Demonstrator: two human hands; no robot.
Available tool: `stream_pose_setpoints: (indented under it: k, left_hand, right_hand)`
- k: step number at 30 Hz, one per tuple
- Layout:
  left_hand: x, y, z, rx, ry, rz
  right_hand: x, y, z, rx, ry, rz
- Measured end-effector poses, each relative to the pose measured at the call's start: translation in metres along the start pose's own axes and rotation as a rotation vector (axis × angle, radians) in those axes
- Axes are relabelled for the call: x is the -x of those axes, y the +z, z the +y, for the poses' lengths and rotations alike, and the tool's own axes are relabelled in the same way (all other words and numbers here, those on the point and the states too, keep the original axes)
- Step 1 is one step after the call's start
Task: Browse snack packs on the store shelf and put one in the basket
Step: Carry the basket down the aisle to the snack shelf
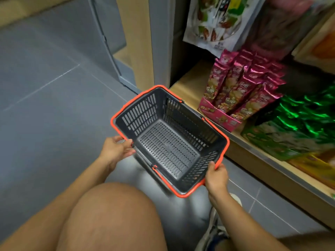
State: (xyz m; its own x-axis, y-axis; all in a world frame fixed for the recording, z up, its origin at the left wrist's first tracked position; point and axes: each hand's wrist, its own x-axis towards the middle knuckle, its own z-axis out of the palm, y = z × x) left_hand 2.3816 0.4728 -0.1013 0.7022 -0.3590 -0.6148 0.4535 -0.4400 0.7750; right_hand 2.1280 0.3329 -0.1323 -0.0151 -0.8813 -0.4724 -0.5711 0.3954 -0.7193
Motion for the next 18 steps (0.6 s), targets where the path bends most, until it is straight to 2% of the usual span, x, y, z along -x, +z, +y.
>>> stream_pose_setpoints:
  k: [5,8,11,12,14,16,18]
  left_hand:
    - [-0.004,0.002,0.001,-0.239,0.017,0.043]
    - [-0.002,-0.003,0.009,-0.512,0.028,0.009]
    - [0.013,-0.006,0.030,-0.943,0.079,-0.041]
    - [0.021,-0.005,0.040,-1.054,0.119,-0.038]
    - [0.038,-0.003,0.062,-1.091,0.220,-0.072]
    - [0.062,0.004,0.089,-0.957,0.275,-0.182]
    - [0.095,0.013,0.121,-0.862,0.317,-0.305]
  right_hand:
    - [-0.012,-0.005,-0.005,-0.181,0.127,-0.094]
    - [-0.017,-0.020,-0.018,-0.222,0.177,-0.226]
    - [-0.019,-0.044,-0.043,-0.069,0.227,-0.407]
    - [-0.020,-0.053,-0.053,0.014,0.182,-0.428]
    - [-0.014,-0.075,-0.074,0.285,-0.065,-0.359]
    - [0.001,-0.105,-0.095,0.526,-0.361,-0.282]
    - [0.022,-0.140,-0.115,0.696,-0.584,-0.334]
